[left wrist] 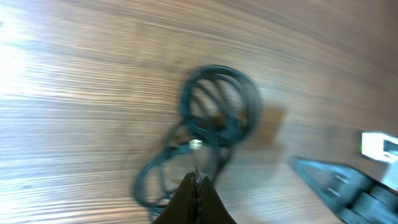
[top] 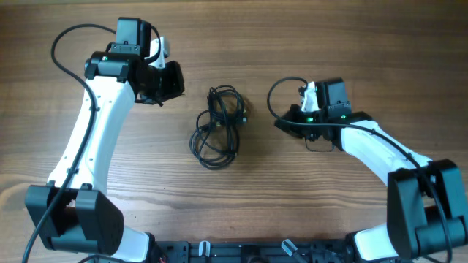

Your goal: Untangle cables

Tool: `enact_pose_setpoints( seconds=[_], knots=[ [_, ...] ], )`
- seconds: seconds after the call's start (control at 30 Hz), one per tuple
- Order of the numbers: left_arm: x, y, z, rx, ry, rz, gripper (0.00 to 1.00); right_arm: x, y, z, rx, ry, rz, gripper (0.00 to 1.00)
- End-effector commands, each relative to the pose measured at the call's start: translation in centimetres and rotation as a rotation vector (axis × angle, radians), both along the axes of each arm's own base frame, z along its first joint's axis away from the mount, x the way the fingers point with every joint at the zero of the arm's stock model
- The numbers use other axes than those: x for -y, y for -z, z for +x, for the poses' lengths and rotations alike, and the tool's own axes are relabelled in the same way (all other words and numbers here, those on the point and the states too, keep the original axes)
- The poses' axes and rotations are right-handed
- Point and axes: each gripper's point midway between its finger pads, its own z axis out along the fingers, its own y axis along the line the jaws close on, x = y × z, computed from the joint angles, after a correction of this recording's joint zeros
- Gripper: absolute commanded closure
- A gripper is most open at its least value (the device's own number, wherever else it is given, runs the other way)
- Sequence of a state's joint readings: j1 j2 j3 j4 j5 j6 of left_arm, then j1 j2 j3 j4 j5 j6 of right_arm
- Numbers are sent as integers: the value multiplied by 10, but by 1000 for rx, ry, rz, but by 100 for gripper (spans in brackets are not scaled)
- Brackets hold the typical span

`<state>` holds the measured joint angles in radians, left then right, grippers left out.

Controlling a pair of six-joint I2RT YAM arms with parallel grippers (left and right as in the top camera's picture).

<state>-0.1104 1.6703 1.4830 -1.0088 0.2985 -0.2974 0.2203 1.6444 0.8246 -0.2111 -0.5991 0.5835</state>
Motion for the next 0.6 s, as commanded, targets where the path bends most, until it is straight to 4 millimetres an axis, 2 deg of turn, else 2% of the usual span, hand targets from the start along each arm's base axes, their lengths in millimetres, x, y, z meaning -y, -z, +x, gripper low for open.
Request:
enact_pose_setpoints(
  seconds=[0.0,0.03,0.13,0.23,0.4,0.57],
  knots=[
    [-19,25,-4,-47,-41,90,96,-43,-93,7,249,-211,237,95],
    [-19,30,-6,-57,-41,91,96,-53,-109,5,299,-249,280,96],
    [-19,41,-10,-73,-40,92,96,-73,-126,3,346,-274,318,95],
    [-23,53,-16,-95,-52,102,96,-92,-121,2,365,-260,273,95],
    [-60,67,-20,-138,-209,185,96,-121,-108,-7,409,-266,172,95],
    [-84,77,-20,-149,-289,177,96,-158,-113,-19,554,-351,143,95]
  ],
)
